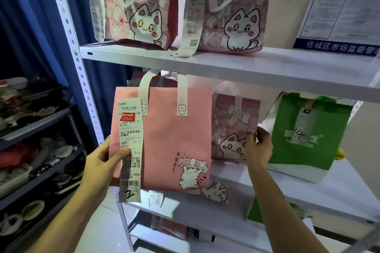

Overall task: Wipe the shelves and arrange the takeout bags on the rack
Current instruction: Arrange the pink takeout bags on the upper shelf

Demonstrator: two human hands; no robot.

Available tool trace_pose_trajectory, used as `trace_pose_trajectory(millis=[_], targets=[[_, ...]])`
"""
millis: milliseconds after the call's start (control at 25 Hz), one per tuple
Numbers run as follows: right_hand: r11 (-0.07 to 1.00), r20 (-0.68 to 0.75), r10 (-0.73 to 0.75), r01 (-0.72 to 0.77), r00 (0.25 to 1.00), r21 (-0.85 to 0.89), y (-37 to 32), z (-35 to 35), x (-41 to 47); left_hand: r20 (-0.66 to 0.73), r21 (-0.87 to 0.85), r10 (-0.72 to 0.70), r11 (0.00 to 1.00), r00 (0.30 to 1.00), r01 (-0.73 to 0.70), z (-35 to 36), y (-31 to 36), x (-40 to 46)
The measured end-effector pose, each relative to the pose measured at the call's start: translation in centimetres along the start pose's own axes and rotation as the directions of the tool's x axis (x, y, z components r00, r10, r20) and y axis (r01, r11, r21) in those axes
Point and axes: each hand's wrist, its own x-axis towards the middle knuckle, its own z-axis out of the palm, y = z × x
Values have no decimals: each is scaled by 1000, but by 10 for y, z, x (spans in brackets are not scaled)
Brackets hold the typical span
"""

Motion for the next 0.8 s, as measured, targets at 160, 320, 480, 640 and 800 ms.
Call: trace_pose_trajectory(millis=[160,320,480,640,800], targets=[[988,-47,-147,149,988,44,-44,-25,-18,42,-51,2,999,999,0,6,9,11],[868,-67,-483,487,873,97,-123,-37,-33,95,-87,27,996,995,-19,11,20,19],[808,-60,-574,577,816,118,-205,-26,-15,118,-106,39,994,992,-26,17,32,24],[844,9,-536,536,844,-22,-253,-3,38,105,-89,70,994,992,-60,13,47,24],[923,47,-360,363,932,-127,-273,24,89,66,-68,78,995,995,-74,6,60,21]])
